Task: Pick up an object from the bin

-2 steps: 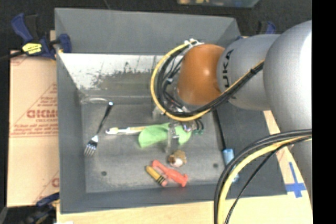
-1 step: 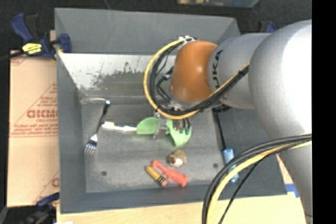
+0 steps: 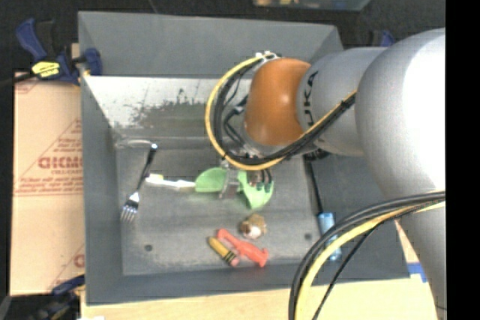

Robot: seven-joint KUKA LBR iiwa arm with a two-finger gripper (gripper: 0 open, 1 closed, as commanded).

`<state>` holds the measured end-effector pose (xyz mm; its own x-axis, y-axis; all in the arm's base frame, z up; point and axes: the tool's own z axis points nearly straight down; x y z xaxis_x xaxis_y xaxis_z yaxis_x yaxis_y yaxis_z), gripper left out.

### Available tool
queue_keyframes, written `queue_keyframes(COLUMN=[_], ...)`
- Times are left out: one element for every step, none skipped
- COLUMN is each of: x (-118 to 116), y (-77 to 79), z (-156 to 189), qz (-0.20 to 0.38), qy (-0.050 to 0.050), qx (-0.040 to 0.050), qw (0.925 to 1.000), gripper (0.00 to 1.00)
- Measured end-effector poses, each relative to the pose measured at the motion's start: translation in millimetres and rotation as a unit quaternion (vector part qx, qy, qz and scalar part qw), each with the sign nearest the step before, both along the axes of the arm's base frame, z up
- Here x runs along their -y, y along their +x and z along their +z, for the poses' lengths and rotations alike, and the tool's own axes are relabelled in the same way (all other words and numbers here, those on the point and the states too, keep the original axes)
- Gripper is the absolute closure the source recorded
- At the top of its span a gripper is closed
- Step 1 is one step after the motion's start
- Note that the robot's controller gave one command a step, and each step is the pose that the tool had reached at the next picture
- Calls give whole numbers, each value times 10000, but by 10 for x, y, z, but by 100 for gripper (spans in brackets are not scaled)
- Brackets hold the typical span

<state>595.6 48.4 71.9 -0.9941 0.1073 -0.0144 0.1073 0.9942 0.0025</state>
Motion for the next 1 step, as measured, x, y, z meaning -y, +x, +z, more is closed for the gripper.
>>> queue_keyframes(x=[6], y=[-25], z=[341], qz=[5], qy=[-2], qx=[-44], qw=[10000], gripper=[100])
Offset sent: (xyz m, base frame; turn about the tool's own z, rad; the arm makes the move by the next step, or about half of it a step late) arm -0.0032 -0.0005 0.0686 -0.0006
